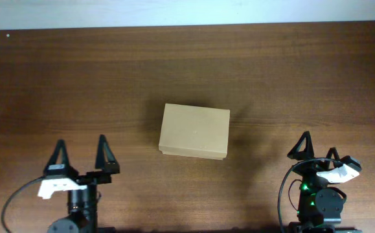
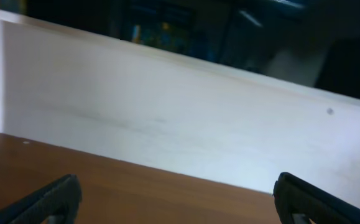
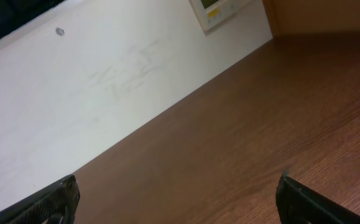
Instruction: Pack container
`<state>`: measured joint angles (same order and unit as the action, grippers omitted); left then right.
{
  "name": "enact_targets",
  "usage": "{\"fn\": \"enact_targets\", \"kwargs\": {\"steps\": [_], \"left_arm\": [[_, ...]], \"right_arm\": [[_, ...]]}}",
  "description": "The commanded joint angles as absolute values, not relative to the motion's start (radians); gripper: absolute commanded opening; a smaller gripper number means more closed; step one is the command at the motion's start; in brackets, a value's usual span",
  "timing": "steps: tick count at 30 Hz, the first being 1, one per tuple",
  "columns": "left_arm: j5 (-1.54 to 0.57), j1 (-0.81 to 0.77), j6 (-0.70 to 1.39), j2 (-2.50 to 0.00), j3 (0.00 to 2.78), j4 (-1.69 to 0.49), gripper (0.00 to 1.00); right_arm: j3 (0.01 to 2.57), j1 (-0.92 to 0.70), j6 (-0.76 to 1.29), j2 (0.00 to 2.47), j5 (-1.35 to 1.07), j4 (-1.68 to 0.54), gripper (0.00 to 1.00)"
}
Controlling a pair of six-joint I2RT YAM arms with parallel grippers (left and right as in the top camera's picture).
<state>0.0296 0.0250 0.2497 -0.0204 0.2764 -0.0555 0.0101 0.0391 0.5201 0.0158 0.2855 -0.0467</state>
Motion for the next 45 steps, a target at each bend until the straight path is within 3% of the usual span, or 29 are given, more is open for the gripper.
{"fn": "enact_targets", "kwargs": {"steps": [1, 21, 45], "left_arm": [[-0.049, 0.029, 0.229, -0.005, 0.226, -0.029, 0.99], [-0.046, 0.029, 0.229, -0.005, 0.009, -0.016, 0.99], [-0.046, 0.028, 0.185, -0.021, 0.009, -0.079, 0.99]], "right_arm": [[0.006, 0.047, 0.517, 0.007, 0.280, -0.056, 0.99], [0.006, 0.047, 0.517, 0.007, 0.280, -0.056, 0.99], [0.006, 0.047, 0.517, 0.007, 0.280, -0.056, 0.99]]}}
